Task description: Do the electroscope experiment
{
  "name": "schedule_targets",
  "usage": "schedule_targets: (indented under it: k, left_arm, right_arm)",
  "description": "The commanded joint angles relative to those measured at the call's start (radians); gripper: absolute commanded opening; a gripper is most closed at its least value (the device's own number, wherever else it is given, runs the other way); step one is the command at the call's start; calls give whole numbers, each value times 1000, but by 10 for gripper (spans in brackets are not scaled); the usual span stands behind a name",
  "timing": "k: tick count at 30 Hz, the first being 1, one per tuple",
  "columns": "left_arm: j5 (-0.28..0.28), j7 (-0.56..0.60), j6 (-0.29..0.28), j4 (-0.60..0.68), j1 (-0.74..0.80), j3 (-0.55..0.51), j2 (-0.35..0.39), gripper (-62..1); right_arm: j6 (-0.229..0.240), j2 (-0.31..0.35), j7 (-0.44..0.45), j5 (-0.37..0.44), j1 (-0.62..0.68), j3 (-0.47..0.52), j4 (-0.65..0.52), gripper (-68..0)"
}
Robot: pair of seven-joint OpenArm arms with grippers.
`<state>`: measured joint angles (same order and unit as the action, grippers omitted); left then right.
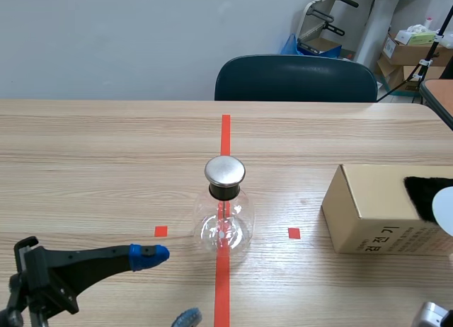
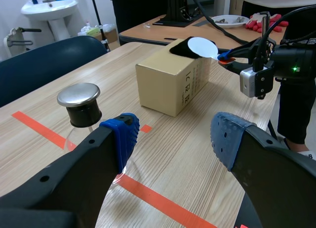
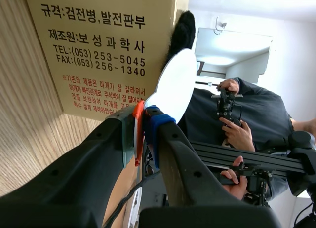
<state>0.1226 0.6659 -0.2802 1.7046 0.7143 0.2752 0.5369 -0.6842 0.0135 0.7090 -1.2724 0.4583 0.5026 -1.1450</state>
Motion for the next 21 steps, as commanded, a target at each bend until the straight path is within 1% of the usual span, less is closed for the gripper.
schedule_targets:
  k: [1, 4, 7, 8, 13, 19, 21]
  left_arm:
    - [-7, 18, 8, 21, -3, -2, -7, -264]
    - [-7, 18, 11, 21, -3, -2, -7, -264]
    - [-7, 14, 41, 21, -5, -2, -7, -267]
    - [-7, 11, 49, 20, -10, -2, -7, -284]
    - [-7, -53, 50, -2, -55, 1, -6, -408]
    - [-8, -61, 50, -74, -135, 14, -4, -515]
    - [-8, -61, 54, -107, -167, 24, -4, -540]
  right_arm:
    - [4, 11, 3, 0, 2, 7, -10, -667]
    - [4, 11, 3, -1, 2, 8, -10, -667]
    - [4, 11, 3, -1, 2, 8, -10, -667]
    - [4, 11, 3, -1, 2, 8, -10, -667]
    - [-4, 14, 0, 0, -1, 8, -13, -667]
    - [-8, 14, -14, -1, -1, 8, -21, -667]
    - [-7, 14, -33, 0, -1, 8, -37, -667]
